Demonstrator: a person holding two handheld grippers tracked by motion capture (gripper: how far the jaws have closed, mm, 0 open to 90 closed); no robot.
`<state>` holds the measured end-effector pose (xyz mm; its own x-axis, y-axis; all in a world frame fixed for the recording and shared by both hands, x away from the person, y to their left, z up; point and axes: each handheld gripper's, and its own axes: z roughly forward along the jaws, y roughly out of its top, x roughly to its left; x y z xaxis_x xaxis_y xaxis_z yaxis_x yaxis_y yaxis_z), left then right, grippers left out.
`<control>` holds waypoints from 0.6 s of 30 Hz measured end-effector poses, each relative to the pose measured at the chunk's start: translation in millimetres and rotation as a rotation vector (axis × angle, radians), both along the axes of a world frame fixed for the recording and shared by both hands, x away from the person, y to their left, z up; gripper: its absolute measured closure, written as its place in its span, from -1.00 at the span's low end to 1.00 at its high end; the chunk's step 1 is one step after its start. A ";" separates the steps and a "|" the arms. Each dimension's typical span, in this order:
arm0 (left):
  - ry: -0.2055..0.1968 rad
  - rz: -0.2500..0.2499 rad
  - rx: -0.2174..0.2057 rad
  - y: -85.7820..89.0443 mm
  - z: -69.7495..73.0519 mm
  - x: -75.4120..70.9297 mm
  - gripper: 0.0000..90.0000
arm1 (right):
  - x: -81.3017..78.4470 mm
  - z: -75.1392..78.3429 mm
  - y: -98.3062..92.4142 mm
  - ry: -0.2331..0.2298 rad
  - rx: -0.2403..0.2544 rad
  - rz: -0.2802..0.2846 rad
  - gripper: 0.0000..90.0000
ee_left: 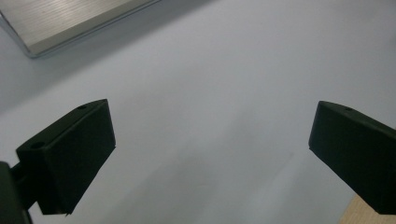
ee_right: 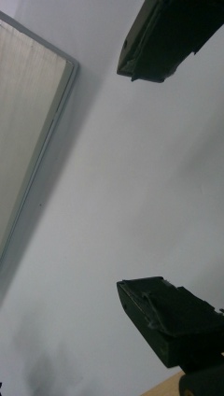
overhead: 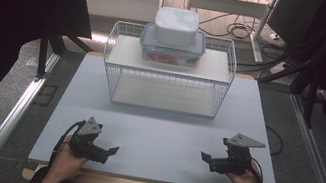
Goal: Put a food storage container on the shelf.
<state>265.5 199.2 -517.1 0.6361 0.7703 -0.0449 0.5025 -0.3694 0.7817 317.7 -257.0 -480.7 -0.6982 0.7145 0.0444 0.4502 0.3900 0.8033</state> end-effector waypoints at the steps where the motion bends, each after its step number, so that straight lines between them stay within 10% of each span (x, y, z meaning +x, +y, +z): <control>1: 0.001 0.001 0.002 0.7 -1.4 -0.4 -1.00 | -0.5 -0.7 -0.3 0.003 0.001 -0.001 -0.99; 18: 0.105 0.029 0.062 6.3 -23.5 8.1 -1.00 | -1.9 -21.9 -3.2 0.047 -0.026 -0.015 -0.99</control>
<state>273.5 205.5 -540.7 0.6077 0.7917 -0.0620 0.5917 -0.3993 0.7003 315.8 -260.2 -502.6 -0.6853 0.7260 0.0580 0.4930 0.4038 0.7706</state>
